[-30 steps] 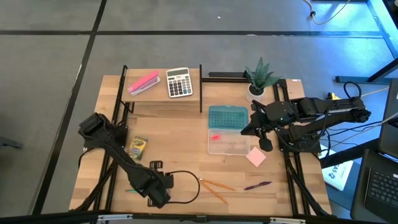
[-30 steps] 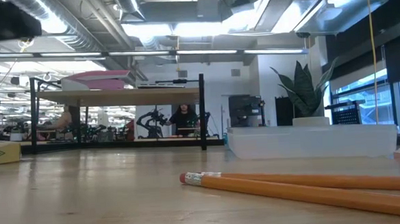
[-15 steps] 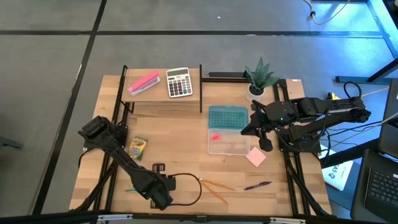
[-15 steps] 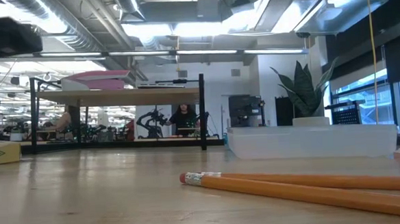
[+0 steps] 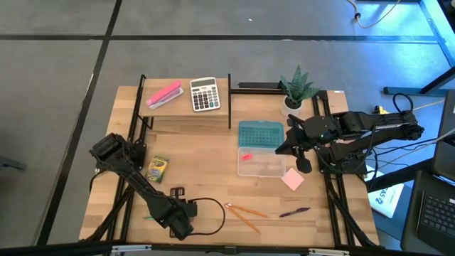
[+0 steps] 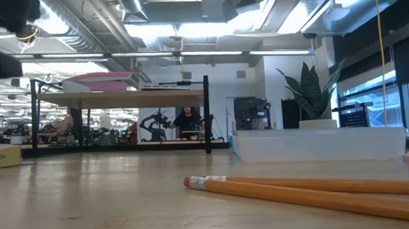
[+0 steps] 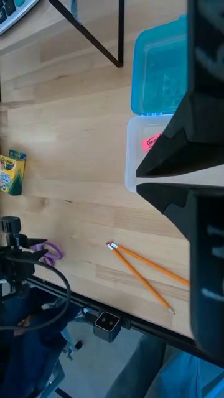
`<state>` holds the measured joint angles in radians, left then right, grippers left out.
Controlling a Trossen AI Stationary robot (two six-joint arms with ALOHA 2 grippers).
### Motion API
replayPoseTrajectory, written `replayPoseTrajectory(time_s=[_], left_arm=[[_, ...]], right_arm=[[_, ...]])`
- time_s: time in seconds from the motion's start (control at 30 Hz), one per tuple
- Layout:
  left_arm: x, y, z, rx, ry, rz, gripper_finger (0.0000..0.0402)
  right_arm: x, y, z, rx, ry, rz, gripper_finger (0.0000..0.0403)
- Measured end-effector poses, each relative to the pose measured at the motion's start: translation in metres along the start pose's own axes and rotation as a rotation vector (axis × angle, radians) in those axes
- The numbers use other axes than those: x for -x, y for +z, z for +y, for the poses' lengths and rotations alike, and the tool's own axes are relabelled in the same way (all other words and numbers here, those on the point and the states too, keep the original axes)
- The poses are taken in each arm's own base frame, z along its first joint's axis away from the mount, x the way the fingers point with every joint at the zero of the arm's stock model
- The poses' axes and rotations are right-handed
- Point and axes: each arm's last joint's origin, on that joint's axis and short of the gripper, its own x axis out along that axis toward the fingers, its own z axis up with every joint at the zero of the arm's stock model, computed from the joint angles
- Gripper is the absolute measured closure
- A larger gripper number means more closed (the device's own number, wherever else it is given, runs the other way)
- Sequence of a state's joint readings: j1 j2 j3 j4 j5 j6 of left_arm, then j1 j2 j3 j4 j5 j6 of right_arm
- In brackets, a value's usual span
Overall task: Pack school essentials
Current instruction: Put the scissor into the supply box
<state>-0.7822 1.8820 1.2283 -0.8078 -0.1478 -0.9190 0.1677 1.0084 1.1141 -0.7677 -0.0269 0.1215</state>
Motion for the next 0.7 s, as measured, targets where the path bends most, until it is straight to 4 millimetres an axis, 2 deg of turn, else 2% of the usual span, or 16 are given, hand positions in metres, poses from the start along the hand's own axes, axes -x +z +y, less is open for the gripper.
replayPoseTrajectory(time_s=[0.3,0.7], left_arm=[[-0.013,-0.009,0.004,0.012,-0.006,-0.002,0.0287],[-0.018,-0.011,0.007,0.014,-0.013,-0.011,0.0293]], right_arm=[[0.0,0.0,0.0,0.0,0.0,0.0,0.0373],[0.0,0.0,0.0,-0.001,0.0,0.0,0.0373]])
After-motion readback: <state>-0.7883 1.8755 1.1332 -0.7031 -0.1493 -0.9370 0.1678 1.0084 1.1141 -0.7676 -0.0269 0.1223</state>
